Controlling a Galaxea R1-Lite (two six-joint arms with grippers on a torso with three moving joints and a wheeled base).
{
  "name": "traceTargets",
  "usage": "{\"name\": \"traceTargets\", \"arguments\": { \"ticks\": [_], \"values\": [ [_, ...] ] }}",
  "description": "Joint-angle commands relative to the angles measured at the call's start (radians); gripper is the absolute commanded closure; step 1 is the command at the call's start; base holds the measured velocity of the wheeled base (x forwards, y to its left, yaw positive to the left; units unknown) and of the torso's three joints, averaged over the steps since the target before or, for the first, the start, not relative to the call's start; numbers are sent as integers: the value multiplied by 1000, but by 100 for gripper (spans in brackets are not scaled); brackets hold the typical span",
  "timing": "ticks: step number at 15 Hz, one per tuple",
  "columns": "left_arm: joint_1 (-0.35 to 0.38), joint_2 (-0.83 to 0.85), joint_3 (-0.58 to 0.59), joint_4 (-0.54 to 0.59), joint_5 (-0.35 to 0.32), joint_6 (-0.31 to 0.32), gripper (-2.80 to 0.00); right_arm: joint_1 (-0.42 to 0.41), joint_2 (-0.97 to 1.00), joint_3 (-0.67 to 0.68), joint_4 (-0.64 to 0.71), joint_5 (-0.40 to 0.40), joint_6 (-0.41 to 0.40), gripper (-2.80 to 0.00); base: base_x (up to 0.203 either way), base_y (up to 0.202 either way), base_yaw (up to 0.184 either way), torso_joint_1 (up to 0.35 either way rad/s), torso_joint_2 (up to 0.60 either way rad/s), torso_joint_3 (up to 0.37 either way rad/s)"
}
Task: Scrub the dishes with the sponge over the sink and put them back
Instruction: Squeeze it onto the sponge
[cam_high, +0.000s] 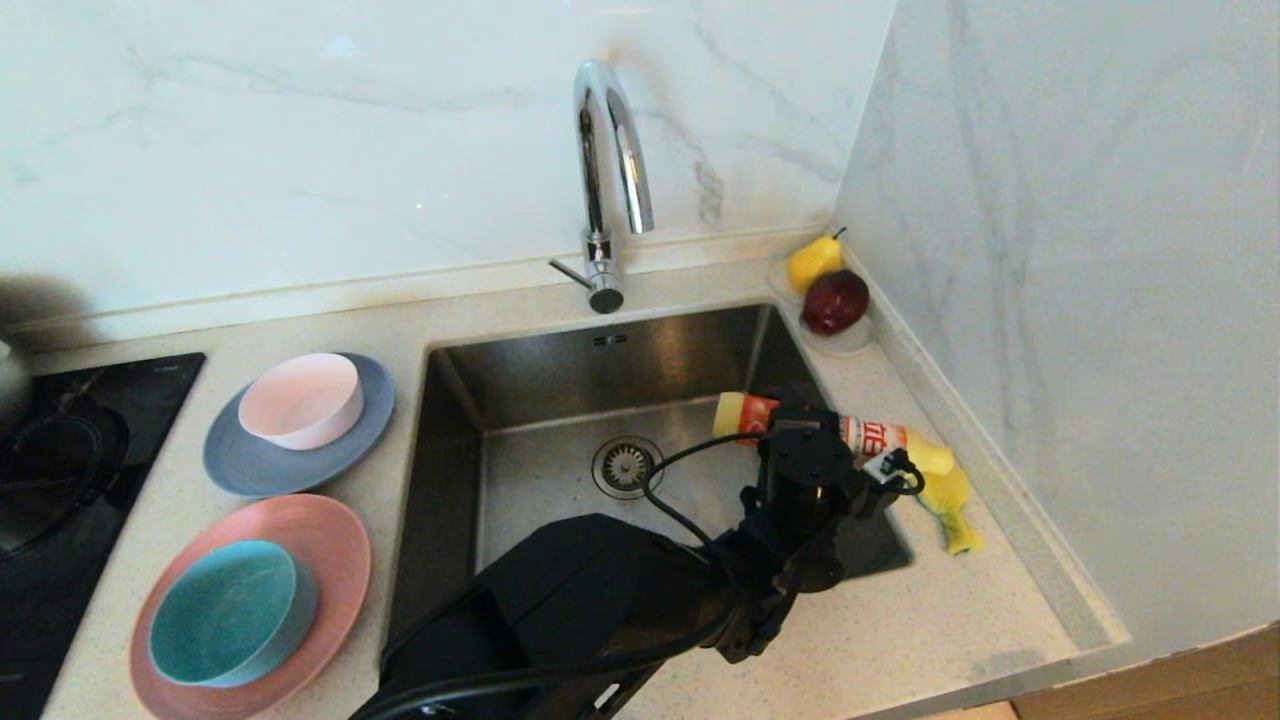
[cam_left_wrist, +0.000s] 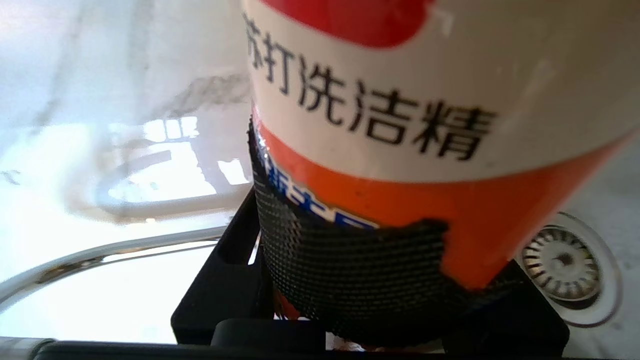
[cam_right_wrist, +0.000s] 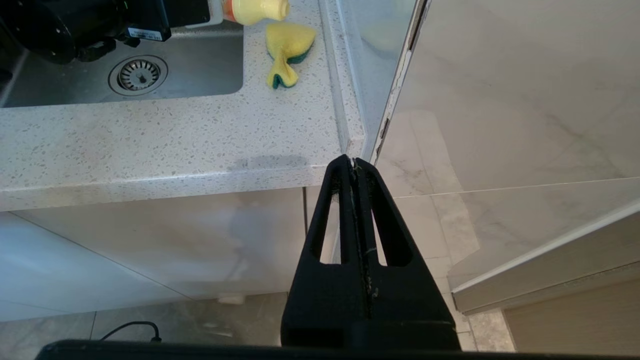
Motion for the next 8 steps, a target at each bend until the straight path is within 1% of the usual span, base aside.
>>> {"name": "traceTargets", "arguments": {
  "ticks": [1, 6, 8],
  "values": [
    [0, 16, 0, -28, 4, 30, 0, 0, 0, 0, 0, 1, 0, 0, 0, 0, 0, 0, 0, 0],
    [0, 19, 1, -32, 4, 68, 0, 0, -2, 0, 0, 1, 0, 0, 0, 0, 0, 0, 0, 0],
    [0, 26, 0, -36, 4, 74, 0, 0, 0, 0, 0, 1, 0, 0, 0, 0, 0, 0, 0, 0]
  ]
}}
